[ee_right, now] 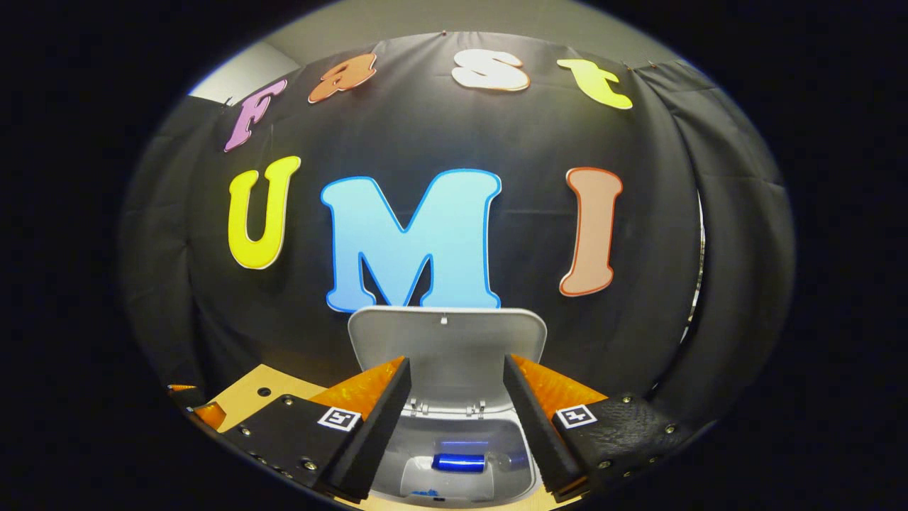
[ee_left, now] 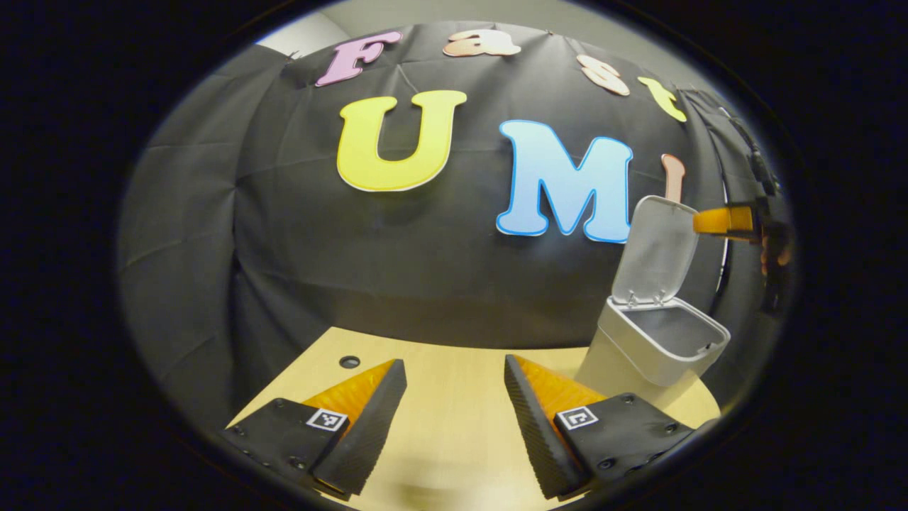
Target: Press the lid of the desktop garbage bin to open it, pick up the crumpled paper on the desktop and throw it into the bin, then pick up the pop can on the desktop and drop it into the bin, and finally close the garbage bin lid.
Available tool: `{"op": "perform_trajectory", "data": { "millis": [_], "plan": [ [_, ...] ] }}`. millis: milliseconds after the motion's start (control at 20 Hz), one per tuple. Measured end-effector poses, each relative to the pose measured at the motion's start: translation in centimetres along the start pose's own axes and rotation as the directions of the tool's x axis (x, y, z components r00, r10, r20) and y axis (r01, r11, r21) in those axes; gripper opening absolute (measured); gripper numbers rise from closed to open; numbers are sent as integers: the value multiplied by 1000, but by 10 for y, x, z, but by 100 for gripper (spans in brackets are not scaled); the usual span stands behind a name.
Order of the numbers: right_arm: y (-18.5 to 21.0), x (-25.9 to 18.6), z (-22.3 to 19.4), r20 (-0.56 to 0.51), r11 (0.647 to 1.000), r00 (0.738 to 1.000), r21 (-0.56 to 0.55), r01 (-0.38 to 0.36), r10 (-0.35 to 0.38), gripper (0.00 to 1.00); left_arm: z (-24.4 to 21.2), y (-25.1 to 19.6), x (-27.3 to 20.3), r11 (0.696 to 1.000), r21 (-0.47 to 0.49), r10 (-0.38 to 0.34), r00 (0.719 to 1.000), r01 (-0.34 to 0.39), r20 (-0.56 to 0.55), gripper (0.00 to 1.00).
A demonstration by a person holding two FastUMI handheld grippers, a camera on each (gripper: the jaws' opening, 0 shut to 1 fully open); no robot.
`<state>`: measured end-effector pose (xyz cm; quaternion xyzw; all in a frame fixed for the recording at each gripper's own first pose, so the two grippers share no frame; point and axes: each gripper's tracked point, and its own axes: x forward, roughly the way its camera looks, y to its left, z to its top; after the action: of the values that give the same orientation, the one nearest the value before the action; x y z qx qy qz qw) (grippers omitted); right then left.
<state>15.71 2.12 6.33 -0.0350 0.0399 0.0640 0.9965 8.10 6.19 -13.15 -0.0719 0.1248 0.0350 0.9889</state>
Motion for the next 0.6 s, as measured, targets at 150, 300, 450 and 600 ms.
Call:
{"op": "perform_trajectory", "data": {
  "millis": [150,300,450,600],
  "plan": [
    [5,8,24,40,1000,999,-23,-12,13,81,0,6,-1,1000,3,15,1000,-15,-1,92],
    [7,21,40,71,1000,997,-13,-15,16,84,0,12,-3,999,6,32,999,-32,-3,92],
    [6,35,46,83,1000,997,-1,-9,9,84,-2,20,-4,999,7,50,999,-50,-10,92],
    [3,50,51,97,1000,995,14,4,-5,81,-5,31,-10,997,4,72,997,-72,-17,92]
  ]
}}
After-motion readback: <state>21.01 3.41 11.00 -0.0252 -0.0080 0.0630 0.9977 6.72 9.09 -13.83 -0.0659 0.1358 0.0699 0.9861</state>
